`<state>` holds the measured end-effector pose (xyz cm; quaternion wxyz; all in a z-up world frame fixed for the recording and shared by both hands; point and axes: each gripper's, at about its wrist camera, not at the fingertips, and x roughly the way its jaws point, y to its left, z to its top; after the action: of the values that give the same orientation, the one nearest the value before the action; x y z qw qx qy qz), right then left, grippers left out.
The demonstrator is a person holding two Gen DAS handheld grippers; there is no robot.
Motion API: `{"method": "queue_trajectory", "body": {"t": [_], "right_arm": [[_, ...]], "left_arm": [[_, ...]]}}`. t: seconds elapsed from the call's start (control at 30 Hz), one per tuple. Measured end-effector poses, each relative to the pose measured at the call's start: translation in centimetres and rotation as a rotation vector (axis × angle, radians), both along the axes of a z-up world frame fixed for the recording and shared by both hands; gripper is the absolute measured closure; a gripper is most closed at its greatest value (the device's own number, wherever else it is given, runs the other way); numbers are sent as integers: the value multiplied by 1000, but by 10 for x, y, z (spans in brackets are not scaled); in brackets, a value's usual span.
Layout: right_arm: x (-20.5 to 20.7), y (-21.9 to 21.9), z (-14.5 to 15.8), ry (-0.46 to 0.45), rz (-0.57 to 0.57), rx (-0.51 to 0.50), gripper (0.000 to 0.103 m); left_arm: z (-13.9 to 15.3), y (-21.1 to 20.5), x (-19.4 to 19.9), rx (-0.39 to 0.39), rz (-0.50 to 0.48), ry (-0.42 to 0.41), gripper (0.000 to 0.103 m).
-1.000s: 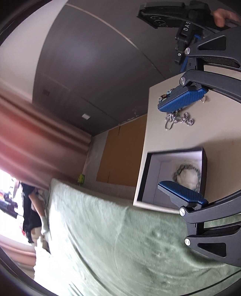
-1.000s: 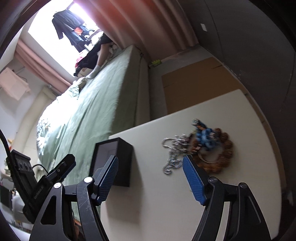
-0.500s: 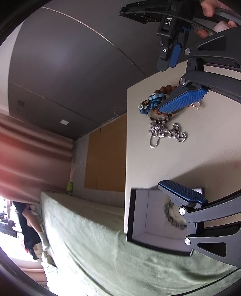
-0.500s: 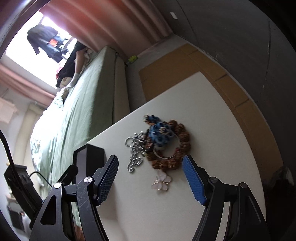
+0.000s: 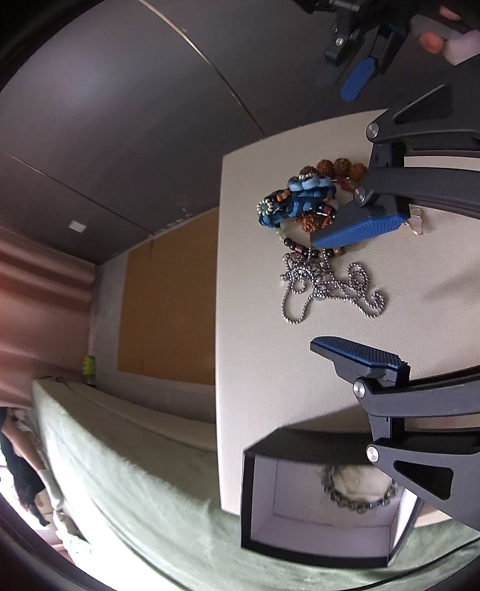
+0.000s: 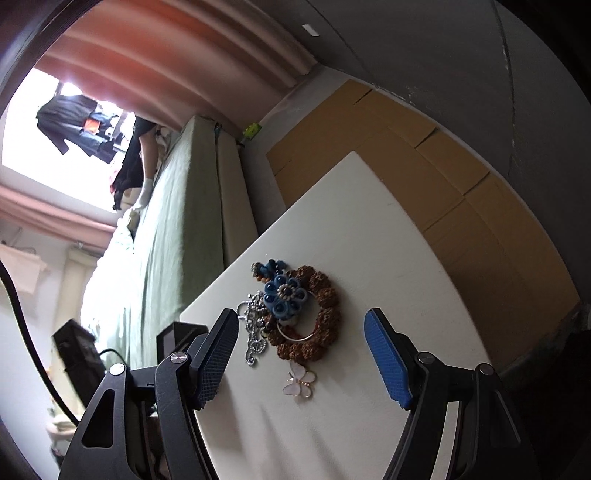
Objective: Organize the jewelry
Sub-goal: 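Grasp and lift the silver chain with left while right grasps the blue beaded bracelet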
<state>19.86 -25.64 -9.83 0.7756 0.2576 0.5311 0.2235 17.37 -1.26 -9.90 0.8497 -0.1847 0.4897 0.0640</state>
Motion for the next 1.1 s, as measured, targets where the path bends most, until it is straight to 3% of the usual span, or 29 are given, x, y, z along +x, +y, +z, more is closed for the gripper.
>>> {"method": "queue_trajectory", "body": {"t": [0.2, 0.63, 0.77, 0.87, 0.9, 1.1], "right_arm": [[5, -4, 1, 11, -5, 28, 31], [10, -16, -2, 41, -24, 78, 31], [11, -15, -3, 44, -19, 79, 31], [11, -14, -3, 44, -15, 79, 31], [11, -13, -3, 44, -12, 78, 31], [9, -7, -4, 43, 9, 71, 31]], "left_arm": [[-17, -5, 23, -14, 17, 67, 59], [-42, -20, 47, 93, 51, 120, 61], [-44, -29, 40, 161, 9, 132, 67], [-43, -25, 39, 184, -8, 150, 81], [-43, -21, 38, 184, 3, 152, 88], [-40, -1, 25, 107, 2, 131, 91]]}}
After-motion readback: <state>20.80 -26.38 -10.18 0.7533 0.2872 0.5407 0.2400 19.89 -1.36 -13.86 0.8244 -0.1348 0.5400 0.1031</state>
